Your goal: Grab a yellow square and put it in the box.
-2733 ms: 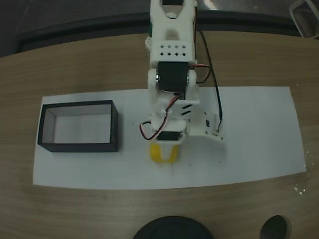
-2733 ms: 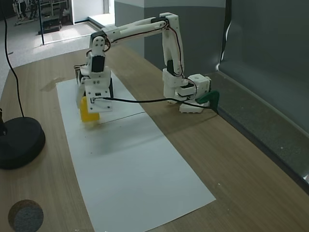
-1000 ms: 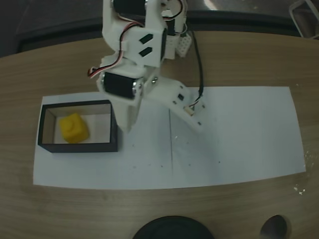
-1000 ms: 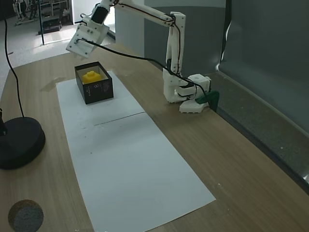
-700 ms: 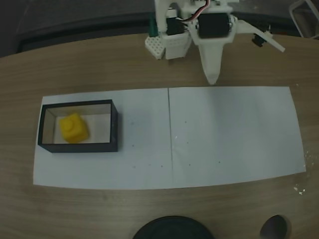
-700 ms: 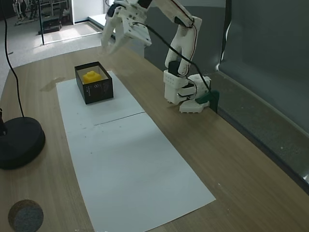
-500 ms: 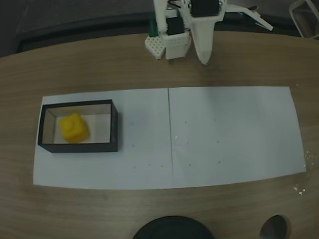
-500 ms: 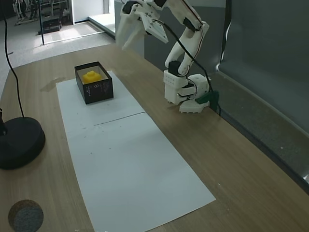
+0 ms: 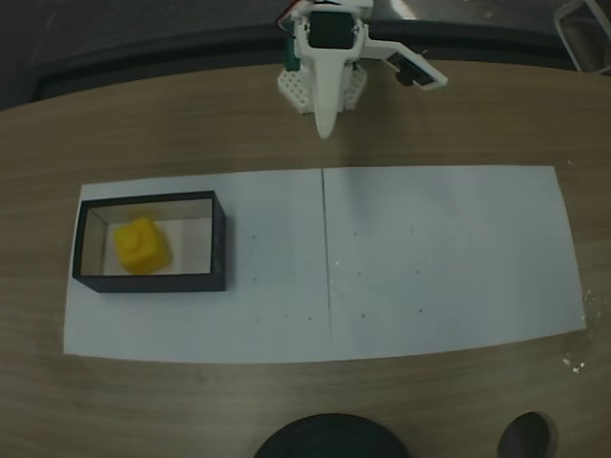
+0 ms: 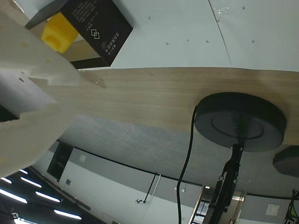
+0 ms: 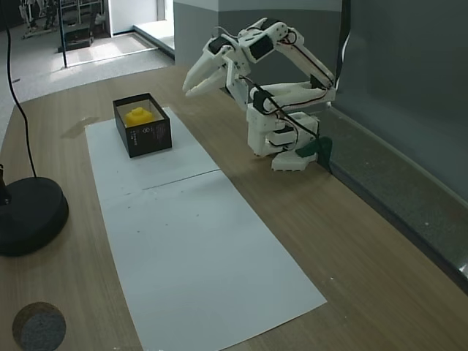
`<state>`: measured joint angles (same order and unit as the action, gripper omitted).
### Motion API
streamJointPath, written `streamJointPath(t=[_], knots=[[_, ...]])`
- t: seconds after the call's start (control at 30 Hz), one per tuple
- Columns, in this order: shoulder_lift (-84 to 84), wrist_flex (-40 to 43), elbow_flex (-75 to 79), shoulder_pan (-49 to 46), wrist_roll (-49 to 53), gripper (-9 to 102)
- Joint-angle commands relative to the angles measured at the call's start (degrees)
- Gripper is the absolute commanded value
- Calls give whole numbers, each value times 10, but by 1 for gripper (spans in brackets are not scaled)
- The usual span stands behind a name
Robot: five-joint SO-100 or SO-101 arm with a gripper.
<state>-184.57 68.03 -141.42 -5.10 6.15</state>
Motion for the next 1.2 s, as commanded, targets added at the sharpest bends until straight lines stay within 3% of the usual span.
streamJointPath(t=[0.0,0.33,0.57,0.7,1.0,1.17], knots=[[-49,-33,-36,-2,7,1],[-141,-123,-241,-4,12,0],[-147,-118,-306,18,5,0],[-147,-114,-331,18,-47,0],[-147,58,-306,25,-51,0],[-146,61,-305,32,-55,0]])
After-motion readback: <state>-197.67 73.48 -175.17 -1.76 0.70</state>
